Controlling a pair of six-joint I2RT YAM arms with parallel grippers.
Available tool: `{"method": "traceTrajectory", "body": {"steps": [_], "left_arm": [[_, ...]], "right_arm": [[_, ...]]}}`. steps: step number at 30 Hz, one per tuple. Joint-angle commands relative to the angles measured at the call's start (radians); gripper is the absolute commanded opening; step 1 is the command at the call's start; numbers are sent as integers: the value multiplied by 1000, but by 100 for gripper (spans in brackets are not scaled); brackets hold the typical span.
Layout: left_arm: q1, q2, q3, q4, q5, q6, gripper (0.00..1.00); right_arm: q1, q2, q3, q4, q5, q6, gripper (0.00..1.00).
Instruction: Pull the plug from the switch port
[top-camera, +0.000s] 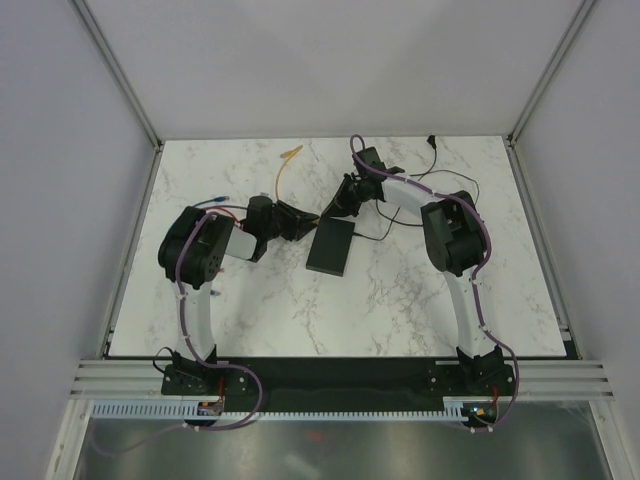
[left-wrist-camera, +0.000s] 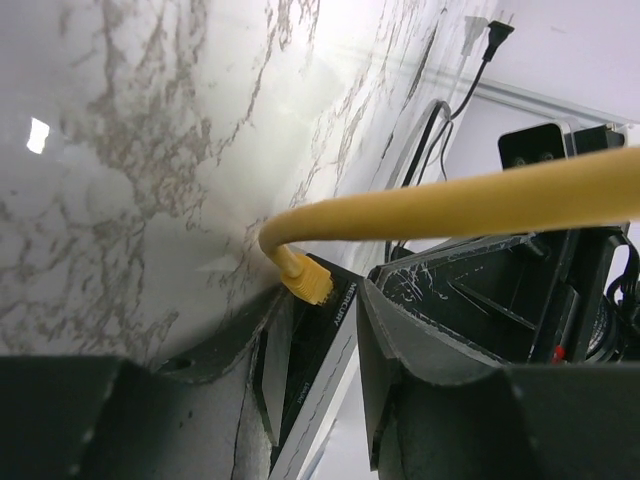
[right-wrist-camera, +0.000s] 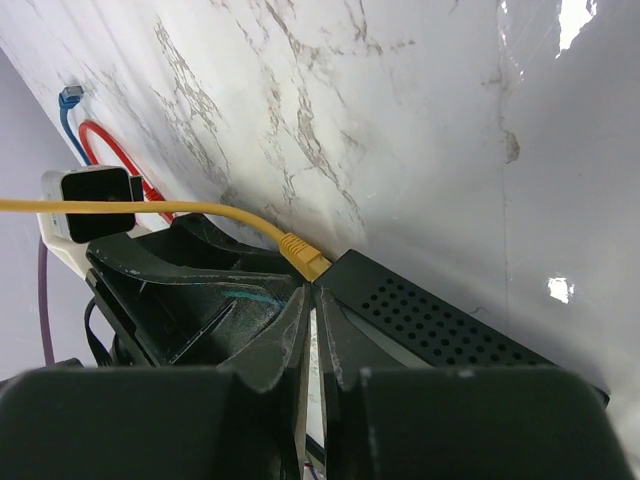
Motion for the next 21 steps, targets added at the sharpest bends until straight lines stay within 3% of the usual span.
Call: {"method": "traceTrajectory", "body": {"steps": [1, 6, 14, 19, 20, 21], "left_arm": [[-8, 55, -23, 14, -65, -45, 40], [-13, 56, 32, -69, -68, -22, 32], [-14, 59, 54, -69, -68, -22, 32], [-17, 42, 59, -69, -68, -22, 32], [-17, 42, 48, -115, -77, 40, 29], [-17, 45, 39, -130, -109, 44, 2]], "right_arm": [[-3, -11, -25, -21, 21, -6, 13], [-3, -12, -31, -21, 24, -7, 13], [-1, -11, -25, -22, 18, -21, 13], [0, -44, -37, -70, 28, -140, 13], [0, -53, -31, -88, 56, -168, 14], [0, -72, -31, -105, 68, -188, 14]]}}
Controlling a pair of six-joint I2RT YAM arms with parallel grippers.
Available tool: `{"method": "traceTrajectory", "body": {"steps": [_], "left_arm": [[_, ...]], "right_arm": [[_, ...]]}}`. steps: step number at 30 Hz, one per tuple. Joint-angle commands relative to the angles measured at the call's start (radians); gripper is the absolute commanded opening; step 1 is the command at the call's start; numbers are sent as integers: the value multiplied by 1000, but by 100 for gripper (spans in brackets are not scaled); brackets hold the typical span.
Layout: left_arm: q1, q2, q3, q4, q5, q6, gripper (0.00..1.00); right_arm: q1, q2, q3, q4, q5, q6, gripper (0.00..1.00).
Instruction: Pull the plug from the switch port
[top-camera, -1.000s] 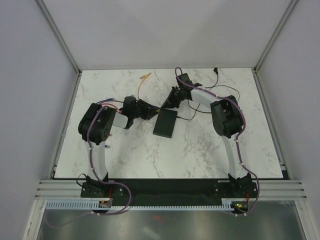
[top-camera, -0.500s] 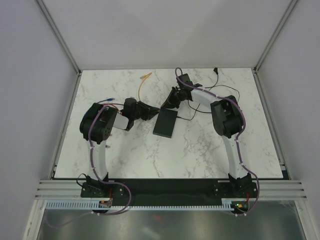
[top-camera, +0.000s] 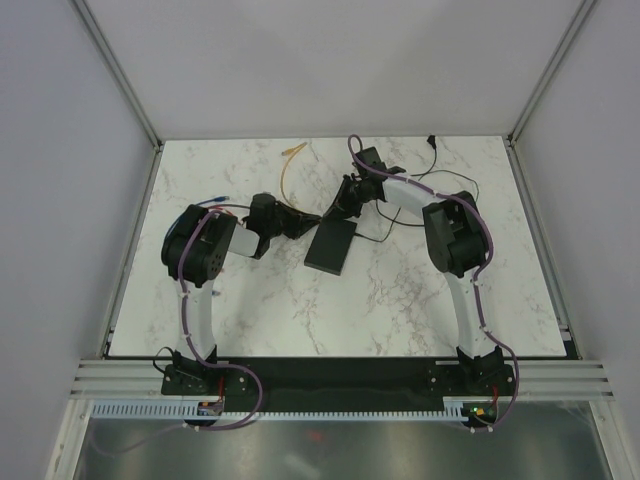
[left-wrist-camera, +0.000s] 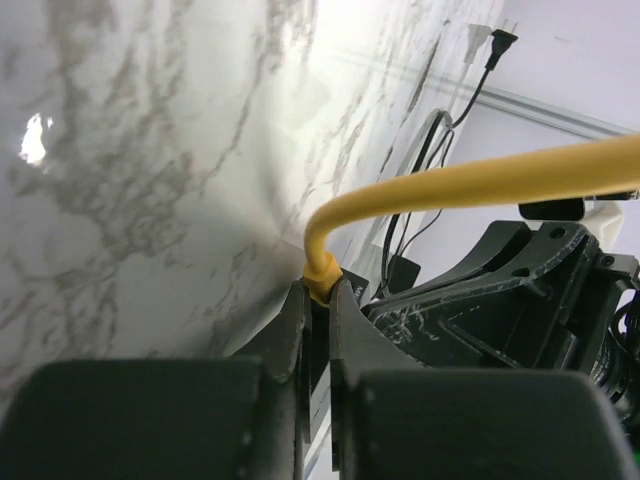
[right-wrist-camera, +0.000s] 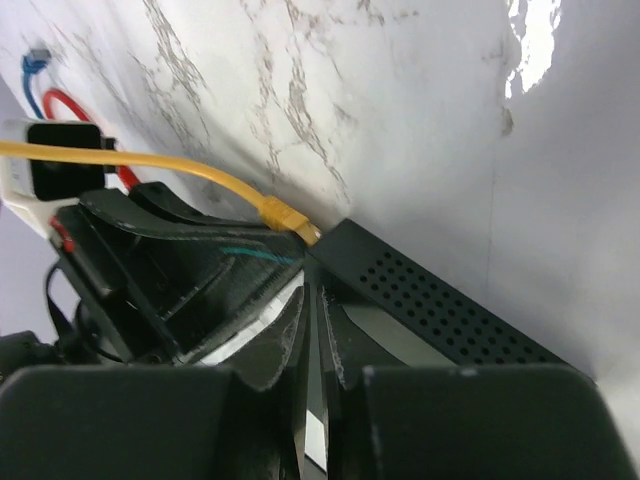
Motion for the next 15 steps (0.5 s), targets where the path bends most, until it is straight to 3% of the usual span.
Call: {"method": "traceTrajectory", "body": {"steps": [1, 5, 15], "left_arm": [[-7, 17, -13, -54, -90, 69, 2], [-7, 42, -63, 86, -75, 60, 2], [-9, 17, -56, 72, -81, 108, 2]], "right_arm": [[1, -66, -14, -115, 77, -150, 14], [1, -93, 16, -180, 82, -226, 17], [71, -135, 50, -301, 110, -433, 17]]}}
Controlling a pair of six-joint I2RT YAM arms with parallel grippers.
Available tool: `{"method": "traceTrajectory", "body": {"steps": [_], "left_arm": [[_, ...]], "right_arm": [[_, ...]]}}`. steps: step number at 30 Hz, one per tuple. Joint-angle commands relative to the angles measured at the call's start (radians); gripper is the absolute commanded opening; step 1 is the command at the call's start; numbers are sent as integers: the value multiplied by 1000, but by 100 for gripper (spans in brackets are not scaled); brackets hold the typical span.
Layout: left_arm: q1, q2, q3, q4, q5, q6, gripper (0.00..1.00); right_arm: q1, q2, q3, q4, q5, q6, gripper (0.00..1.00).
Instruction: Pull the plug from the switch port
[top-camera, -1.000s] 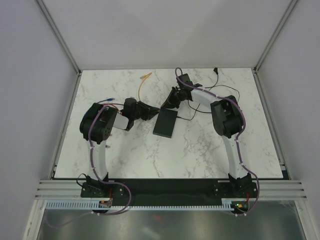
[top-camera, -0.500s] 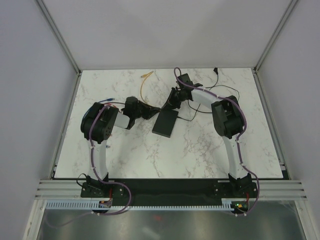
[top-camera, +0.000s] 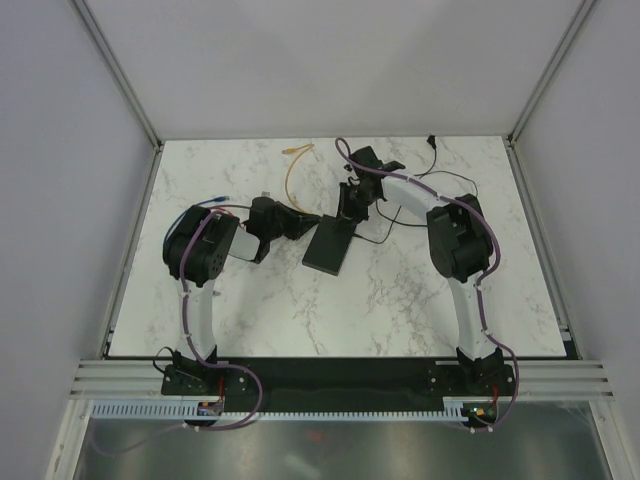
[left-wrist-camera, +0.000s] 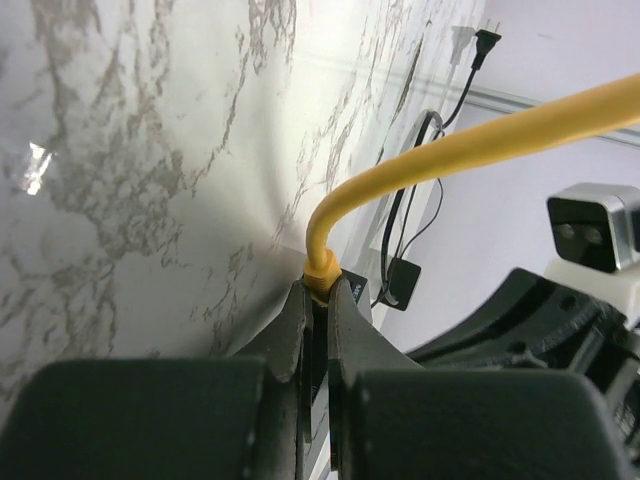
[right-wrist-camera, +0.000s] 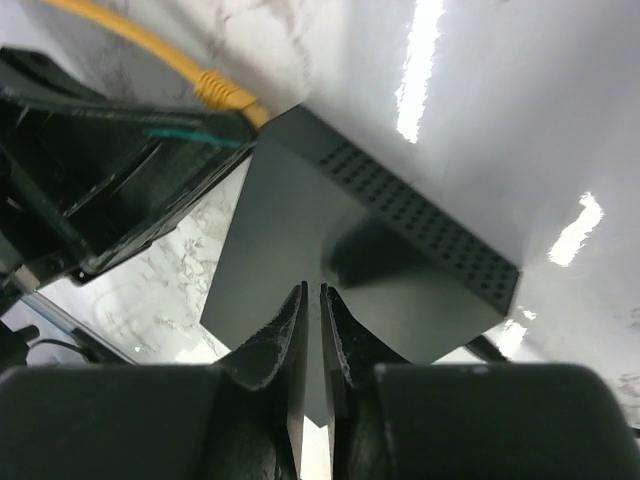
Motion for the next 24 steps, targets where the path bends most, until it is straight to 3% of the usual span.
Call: {"method": "traceTrajectory", "body": {"steps": [1, 10, 15, 21, 24], "left_arm": [[-3, 10, -27, -22, -58, 89, 2], [-8, 45, -74, 144, -47, 51, 2], [-8, 54, -68, 149, -46, 43, 2], [-5, 46, -73, 119, -53, 40, 2], [0, 40, -70, 84, -53, 49, 2]], "right_arm": [[56, -73, 16, -53, 20, -110, 17], [145, -53, 46, 30, 52, -84, 12], [173, -27, 35, 92, 95, -79, 6], [174, 36, 63, 54, 145, -68, 0], [176, -1, -33, 45, 204, -85, 0]]}}
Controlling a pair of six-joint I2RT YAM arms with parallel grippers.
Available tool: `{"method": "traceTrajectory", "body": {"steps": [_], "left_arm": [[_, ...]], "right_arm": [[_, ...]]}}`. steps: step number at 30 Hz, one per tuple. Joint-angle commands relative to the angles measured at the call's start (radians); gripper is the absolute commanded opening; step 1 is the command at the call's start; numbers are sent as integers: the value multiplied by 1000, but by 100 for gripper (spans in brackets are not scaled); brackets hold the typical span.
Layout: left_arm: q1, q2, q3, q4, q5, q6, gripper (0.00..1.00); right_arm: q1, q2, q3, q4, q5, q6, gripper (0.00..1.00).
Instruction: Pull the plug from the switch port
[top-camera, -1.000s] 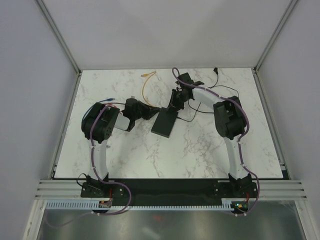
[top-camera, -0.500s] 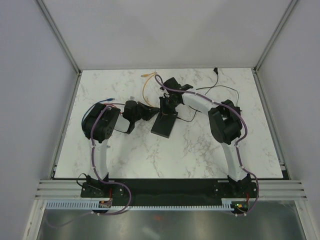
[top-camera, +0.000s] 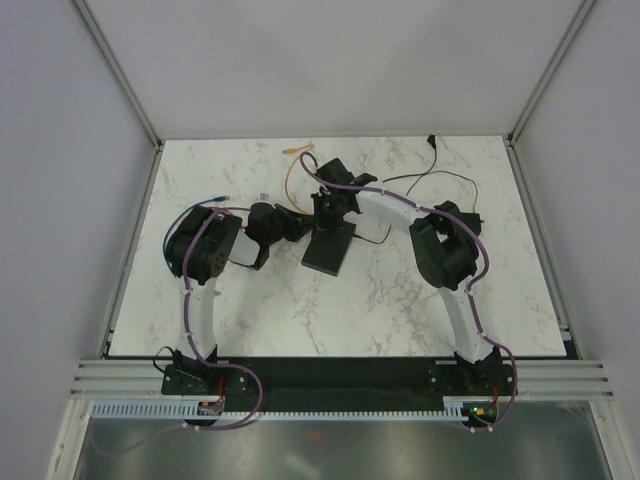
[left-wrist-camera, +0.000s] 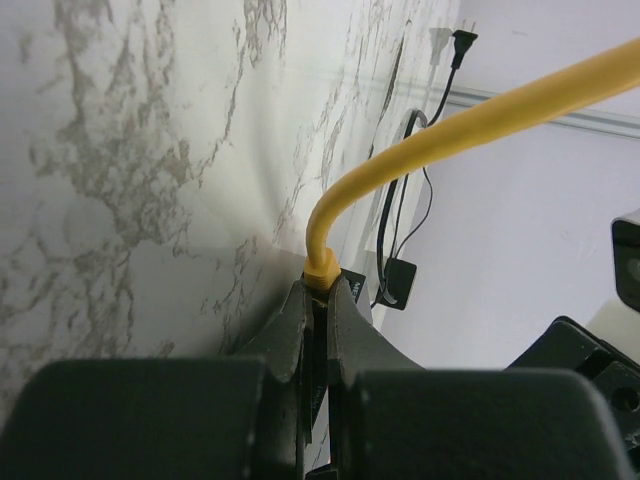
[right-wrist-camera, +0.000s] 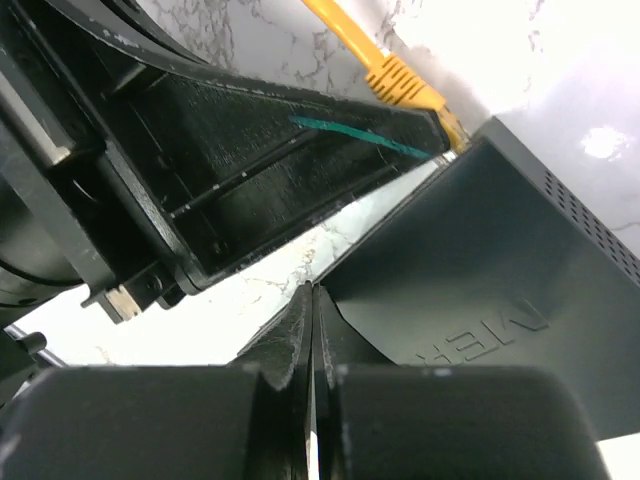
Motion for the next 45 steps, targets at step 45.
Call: {"method": "traceTrajectory", "body": {"steps": [45], "left_arm": [[70, 11, -63, -20, -37, 7, 2]], "right_arm": [[-19, -88, -175, 46, 110, 17, 0]]}}
